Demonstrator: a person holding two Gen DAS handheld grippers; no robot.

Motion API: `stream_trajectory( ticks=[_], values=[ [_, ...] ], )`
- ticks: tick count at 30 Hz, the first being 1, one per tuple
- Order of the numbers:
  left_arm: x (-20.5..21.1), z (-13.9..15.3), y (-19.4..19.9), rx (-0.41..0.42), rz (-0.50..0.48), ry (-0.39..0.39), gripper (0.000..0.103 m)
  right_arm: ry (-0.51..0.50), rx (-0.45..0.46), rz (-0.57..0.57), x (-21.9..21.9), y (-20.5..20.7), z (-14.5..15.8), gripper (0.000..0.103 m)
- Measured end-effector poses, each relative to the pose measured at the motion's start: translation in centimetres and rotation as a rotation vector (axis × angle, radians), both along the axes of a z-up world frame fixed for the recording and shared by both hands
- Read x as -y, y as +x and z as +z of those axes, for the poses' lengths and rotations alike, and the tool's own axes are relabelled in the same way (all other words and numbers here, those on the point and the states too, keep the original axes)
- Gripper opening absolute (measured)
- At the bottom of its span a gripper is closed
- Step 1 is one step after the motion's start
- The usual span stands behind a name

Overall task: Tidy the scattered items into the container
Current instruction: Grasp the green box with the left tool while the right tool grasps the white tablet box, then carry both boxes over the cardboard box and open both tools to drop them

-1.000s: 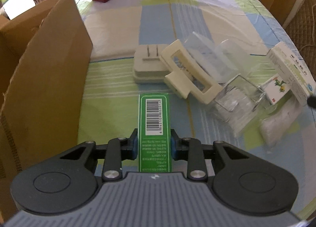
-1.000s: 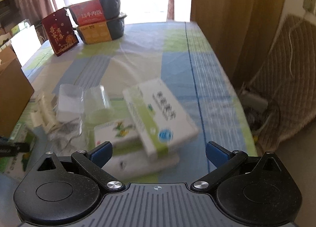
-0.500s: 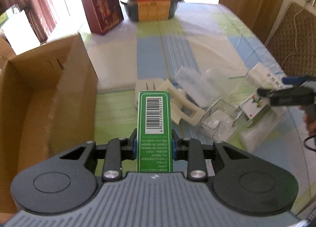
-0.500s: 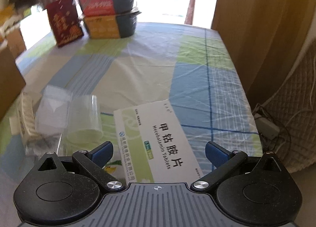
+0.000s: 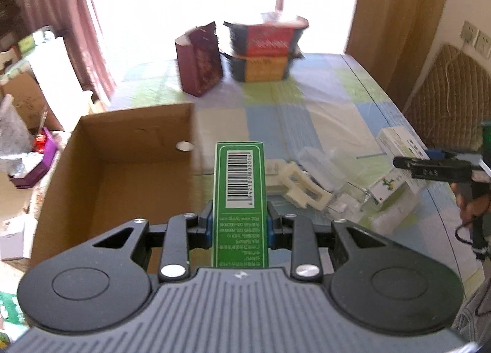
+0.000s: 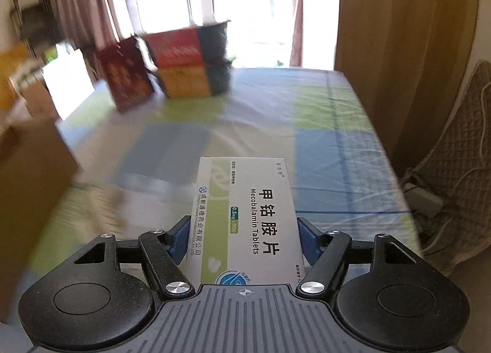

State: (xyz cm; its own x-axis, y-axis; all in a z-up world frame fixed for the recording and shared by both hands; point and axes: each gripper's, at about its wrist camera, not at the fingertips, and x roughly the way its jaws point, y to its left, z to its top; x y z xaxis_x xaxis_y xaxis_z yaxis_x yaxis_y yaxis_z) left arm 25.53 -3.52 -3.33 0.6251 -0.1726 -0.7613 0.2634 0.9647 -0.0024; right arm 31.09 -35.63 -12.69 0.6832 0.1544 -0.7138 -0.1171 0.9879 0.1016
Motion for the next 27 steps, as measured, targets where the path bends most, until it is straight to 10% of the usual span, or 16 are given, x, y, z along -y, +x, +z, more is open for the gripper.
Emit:
stream_trajectory(
  ticks=[14, 27],
  values=[
    [-12.7, 1.2, -0.6, -0.025, 0.106, 0.058, 0.026, 0.297, 0.004, 0.215, -18.5, -5.3, 7.7, 0.073],
    [-18.1, -3.6, 3.3, -0.102, 0.112, 0.028, 0.026, 0.05, -0.037, 0.359, -34.1, -4.7, 5.7, 0.073]
  ],
)
